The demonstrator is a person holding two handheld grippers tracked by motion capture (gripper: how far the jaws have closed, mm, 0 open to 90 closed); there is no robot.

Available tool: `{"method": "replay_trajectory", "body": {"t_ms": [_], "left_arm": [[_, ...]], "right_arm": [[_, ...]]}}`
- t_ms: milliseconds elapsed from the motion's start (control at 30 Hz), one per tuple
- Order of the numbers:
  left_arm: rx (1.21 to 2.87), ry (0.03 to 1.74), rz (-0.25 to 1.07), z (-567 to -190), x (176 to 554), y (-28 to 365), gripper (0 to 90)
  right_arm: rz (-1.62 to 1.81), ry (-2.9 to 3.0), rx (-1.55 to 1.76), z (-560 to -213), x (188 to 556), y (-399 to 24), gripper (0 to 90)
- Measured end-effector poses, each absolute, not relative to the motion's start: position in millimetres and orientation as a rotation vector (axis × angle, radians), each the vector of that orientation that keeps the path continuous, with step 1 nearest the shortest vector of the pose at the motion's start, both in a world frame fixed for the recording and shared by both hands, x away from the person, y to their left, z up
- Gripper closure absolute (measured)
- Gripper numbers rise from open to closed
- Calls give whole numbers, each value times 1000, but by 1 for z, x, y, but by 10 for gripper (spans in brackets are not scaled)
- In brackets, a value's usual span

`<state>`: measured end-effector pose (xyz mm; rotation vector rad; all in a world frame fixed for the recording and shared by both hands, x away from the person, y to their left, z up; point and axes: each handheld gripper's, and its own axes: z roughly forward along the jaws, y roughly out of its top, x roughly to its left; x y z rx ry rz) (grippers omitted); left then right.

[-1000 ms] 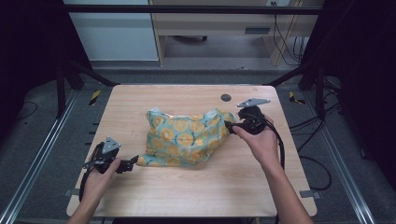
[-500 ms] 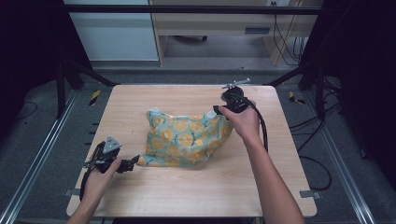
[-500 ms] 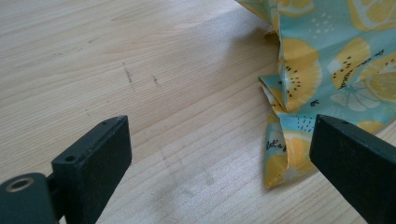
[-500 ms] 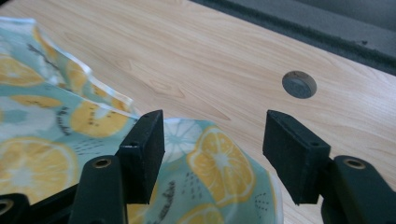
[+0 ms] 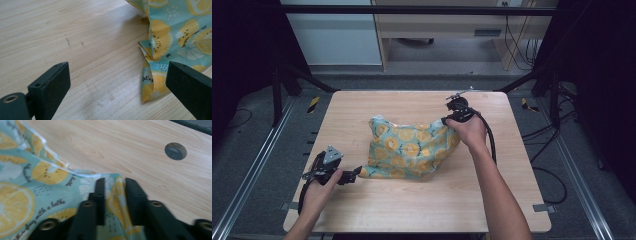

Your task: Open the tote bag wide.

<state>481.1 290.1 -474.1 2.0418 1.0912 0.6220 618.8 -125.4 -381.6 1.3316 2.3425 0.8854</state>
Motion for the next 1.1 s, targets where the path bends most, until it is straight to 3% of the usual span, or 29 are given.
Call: {"method": "replay_trajectory", "body": {"t_ms": [33,67,133,433,733,1100], "left_arm": [[2042,1091,622,-474,481,290,54],[2041,1092,622,-474,481,290,53],[2040,1094,621,-474,482,290,54],[2048,1088,619,-474,481,289,55],[2040,1105,632,-473,482,292,59],[2043,1115,634,-473,483,293,60]], "right_arm": [[885,2342,1332,-382,619,-125,761],[878,2354,1298,-380,615,-123,855],[926,2346,1275,-376,610,-122,890],[1083,2310,1196,-363,591,-121,896],[1296,2256,1010,-337,538,-106,896],[1440,2247,923,-330,493,-113,896]]}}
